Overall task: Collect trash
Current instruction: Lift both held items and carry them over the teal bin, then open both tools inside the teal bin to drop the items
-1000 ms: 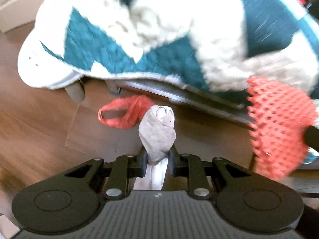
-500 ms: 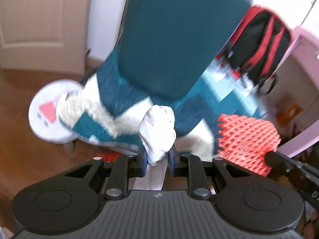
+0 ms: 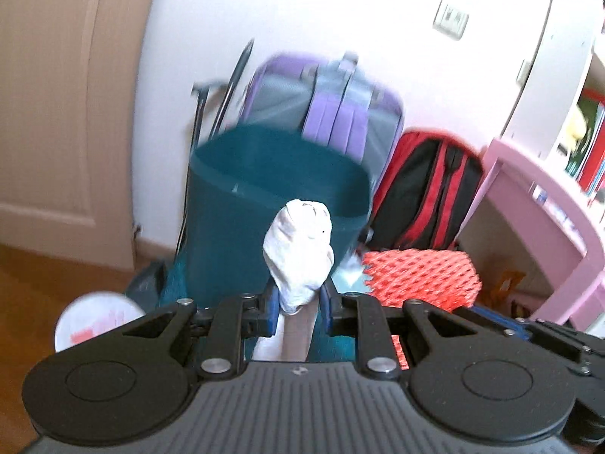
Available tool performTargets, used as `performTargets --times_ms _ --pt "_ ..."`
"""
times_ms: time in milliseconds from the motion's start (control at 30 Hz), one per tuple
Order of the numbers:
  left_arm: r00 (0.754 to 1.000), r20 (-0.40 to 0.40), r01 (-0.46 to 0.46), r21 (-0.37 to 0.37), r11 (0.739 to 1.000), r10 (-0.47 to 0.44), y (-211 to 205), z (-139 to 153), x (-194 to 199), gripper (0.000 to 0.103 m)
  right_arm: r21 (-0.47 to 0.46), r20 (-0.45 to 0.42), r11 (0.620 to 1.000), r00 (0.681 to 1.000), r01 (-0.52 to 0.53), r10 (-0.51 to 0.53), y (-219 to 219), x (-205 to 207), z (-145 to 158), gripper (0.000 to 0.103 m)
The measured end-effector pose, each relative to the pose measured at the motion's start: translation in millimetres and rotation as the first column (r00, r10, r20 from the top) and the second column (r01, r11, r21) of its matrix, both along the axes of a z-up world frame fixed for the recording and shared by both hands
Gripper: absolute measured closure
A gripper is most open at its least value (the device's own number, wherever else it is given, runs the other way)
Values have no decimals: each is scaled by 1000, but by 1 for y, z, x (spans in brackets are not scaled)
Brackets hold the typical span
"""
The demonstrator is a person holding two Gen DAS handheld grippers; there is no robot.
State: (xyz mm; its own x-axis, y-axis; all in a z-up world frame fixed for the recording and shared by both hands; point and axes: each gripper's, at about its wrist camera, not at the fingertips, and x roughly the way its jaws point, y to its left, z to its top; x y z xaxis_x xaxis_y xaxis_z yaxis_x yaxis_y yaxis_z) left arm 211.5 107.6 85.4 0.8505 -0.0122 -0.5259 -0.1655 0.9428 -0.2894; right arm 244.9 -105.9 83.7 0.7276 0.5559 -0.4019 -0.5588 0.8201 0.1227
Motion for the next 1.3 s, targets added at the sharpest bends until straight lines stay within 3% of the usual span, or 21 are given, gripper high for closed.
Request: performTargets --times_ms 233,400,700,900,1033,1167,1300 --pt "996 93 -4 59 998 -1 4 68 46 82 -9 53 1000 998 26 -25 31 45 43 94" --pt "996 88 -26 71 997 19 15 81 93 82 -60 84 998 996 36 -31 60 77 51 94" --pt "999 15 -45 62 997 44 42 46 167 82 -140 33 990 999 33 -29 97 140 30 94" --pt "995 -100 -18 49 999 22 42 3 206 82 -204 -26 979 1000 -8 3 112 164 4 93" --pt "984 -177 0 51 999 9 40 -23 222 82 -218 -64 975 998 -30 17 116 173 -6 88" --pt "979 -202 8 49 999 2 40 -33 226 81 -218 -89 975 996 -48 29 116 178 -13 84" --pt "974 -224 -8 36 999 16 40 -38 226 68 -211 -106 976 994 -61 39 112 181 -15 80"
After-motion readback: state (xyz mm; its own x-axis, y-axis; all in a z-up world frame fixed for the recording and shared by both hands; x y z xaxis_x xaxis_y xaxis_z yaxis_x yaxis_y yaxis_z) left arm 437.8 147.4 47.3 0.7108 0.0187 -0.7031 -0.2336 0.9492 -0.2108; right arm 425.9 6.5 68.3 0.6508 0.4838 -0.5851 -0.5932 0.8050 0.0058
